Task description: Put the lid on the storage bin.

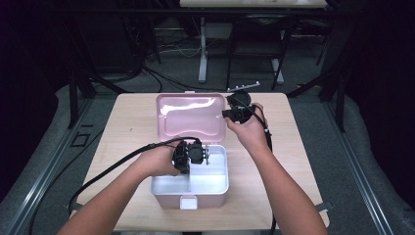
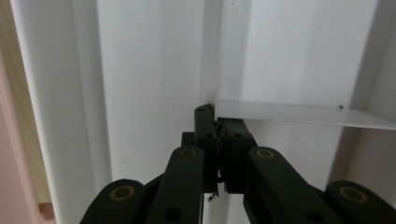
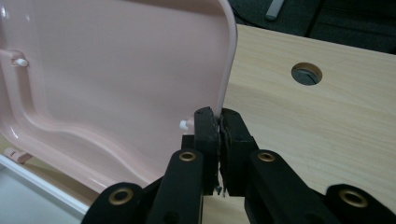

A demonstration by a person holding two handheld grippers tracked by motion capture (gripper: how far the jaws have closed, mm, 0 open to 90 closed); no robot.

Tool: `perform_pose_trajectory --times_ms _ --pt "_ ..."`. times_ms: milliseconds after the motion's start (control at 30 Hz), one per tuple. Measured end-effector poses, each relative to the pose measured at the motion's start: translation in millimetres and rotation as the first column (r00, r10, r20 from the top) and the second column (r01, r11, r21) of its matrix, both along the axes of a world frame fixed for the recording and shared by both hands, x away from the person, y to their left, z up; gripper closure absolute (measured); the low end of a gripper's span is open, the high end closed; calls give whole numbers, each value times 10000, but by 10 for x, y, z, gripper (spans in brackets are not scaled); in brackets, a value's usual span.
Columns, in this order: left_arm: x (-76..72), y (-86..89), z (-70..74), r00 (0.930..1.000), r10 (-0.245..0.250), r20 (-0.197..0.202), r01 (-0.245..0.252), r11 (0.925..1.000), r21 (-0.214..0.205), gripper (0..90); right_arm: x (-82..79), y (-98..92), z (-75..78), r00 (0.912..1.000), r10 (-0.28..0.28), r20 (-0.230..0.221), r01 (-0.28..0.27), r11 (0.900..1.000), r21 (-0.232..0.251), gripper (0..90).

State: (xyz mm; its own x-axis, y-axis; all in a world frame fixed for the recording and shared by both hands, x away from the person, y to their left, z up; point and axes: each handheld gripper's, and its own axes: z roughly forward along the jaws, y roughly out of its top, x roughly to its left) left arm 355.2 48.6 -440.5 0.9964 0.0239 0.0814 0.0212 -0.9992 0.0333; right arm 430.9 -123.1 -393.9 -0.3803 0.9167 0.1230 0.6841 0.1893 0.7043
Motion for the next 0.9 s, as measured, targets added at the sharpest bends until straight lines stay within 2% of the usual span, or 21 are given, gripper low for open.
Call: perform_pose_trajectory --times_ms 33,233,400,433,500,567,700,767,833,900 --pt "-2 0 1 10000 23 0 -23 10000 17 875 -22 7 4 9998 -119 171 122 9999 -122 872" --pt "-4 0 0 10000 57 27 -57 10000 19 873 -174 -7 51 9979 184 616 -182 9998 -51 872" --pt "-7 3 1 10000 42 83 -42 10000 22 872 -304 -8 78 9939 304 1061 -282 9994 -221 872" --pt "-10 3 1 9999 52 101 -52 10000 19 872 -322 -17 80 9931 498 1066 -489 9987 -107 872" --pt "-10 1 2 9999 29 125 -29 10000 12 871 -361 -24 85 9920 534 1147 -528 9986 -84 872" --pt "-17 2 1 9998 110 149 -110 9999 19 871 -403 -20 88 9909 345 1302 -316 9992 -247 872" --pt "-34 5 3 9994 91 320 -91 10000 12 867 -485 -41 88 9876 565 1468 -553 9984 -120 874" --pt "-47 10 1 9992 71 396 -69 10000 -49 864 -531 -39 90 9868 373 1577 -334 9991 -270 873" --pt "-65 7 4 9984 38 562 -37 10000 -16 860 -561 -54 96 9855 657 1563 -648 9978 -106 874" --pt "-79 9 1 9979 54 639 -52 10000 -33 855 -607 -45 94 9831 698 1691 -670 9975 -227 874"
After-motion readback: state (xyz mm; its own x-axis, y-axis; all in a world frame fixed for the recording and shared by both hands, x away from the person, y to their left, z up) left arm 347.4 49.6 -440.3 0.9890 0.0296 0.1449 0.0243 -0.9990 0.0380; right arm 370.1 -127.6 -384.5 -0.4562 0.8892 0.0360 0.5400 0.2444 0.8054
